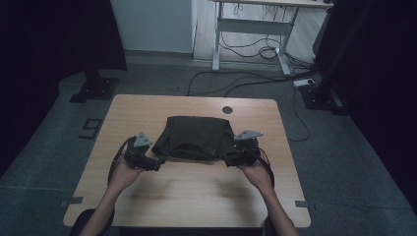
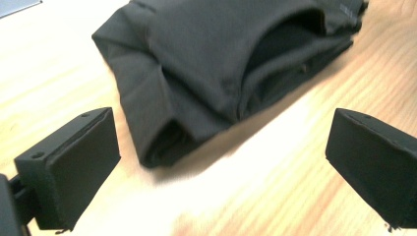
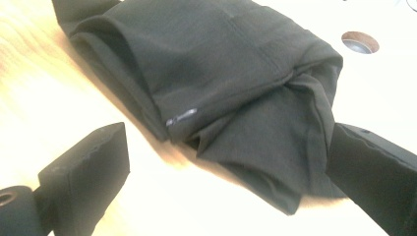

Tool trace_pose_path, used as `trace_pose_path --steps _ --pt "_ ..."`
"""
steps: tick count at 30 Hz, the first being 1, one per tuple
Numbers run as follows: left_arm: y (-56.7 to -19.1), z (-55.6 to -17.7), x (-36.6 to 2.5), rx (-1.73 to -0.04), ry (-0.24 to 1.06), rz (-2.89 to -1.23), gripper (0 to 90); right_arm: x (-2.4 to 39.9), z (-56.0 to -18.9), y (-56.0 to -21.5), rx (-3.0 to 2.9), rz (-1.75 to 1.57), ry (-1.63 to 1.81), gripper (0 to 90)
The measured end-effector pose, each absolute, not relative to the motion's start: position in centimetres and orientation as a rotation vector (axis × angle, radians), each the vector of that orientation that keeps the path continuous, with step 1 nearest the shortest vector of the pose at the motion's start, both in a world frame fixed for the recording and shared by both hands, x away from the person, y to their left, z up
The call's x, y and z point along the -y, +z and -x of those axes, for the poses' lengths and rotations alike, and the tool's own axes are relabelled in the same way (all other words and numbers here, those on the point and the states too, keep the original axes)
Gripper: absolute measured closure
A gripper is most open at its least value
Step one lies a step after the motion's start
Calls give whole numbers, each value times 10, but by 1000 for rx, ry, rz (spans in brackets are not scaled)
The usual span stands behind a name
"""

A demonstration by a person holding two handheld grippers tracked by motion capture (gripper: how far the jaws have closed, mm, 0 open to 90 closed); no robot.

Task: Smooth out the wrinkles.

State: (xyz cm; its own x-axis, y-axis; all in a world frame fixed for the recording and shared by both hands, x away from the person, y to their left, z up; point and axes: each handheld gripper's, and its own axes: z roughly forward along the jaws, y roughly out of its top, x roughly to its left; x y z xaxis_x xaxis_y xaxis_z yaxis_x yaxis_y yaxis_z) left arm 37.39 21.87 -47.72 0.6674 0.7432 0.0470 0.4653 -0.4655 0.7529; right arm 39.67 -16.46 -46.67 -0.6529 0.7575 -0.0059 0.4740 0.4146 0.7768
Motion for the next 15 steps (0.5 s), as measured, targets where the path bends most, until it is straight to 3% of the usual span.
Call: trace_pose_path --steps 15 --pt "-535 -351 -235 -1010 430 -2234 0 199 -363 -512 -2316 -1162 1054 23"
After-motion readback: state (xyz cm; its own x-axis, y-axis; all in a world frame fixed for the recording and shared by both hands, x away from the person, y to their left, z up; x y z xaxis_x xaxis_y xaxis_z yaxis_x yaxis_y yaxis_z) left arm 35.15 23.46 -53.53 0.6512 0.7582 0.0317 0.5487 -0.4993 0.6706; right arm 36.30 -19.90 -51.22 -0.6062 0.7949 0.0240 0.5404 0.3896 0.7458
